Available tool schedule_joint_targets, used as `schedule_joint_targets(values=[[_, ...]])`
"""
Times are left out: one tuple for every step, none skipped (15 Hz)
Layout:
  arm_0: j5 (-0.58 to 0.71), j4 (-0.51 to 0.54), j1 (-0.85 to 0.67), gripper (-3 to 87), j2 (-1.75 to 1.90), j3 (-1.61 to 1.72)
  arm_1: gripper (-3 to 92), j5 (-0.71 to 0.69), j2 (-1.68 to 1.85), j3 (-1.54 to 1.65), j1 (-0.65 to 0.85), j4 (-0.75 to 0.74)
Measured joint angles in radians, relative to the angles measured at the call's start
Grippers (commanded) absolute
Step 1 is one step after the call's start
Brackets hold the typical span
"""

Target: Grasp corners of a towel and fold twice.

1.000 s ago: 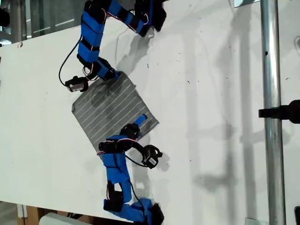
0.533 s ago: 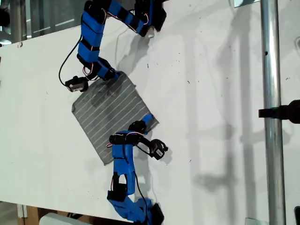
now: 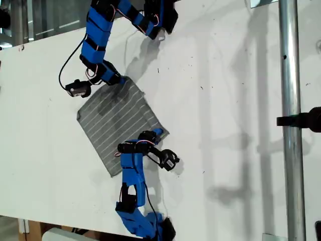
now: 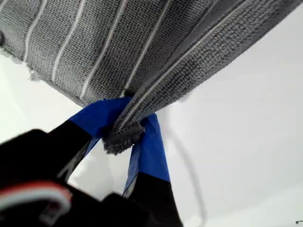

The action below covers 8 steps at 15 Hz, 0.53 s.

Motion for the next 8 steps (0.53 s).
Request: schedule_joint_targets(values=[[0.02, 0.0, 0.0, 3.4, 0.0, 0.0, -0.2, 0.0, 0.002, 0.0, -0.005, 0.0], [0.038, 0.0, -0.002, 0.4, 0.0, -0.002, -0.2, 0.0, 0.002, 0.0, -0.006, 0.002], [0.052, 0.0, -0.002, -0.1, 0.0, -0.002, -0.2, 0.003, 0.002, 0.0, -0.006, 0.008], [0.06, 0.0, -0.003, -0.4, -0.002, -0.002, -0.2, 0.006, 0.002, 0.0, -0.006, 0.005], [0.061, 0.002, -0.005, -1.3, -0.002, -0.002, -0.2, 0.006, 0.005, 0.0, -0.006, 0.011], [0.058, 0.002, -0.005, -2.8, -0.002, -0.002, -0.2, 0.006, 0.014, 0.0, -0.006, 0.012], [0.06, 0.003, -0.005, -3.0, -0.002, -0.002, -0.2, 0.006, 0.021, 0.0, -0.006, 0.012], [0.06, 0.014, -0.005, -3.0, -0.005, -0.002, -0.2, 0.006, 0.021, 0.0, -0.006, 0.012]])
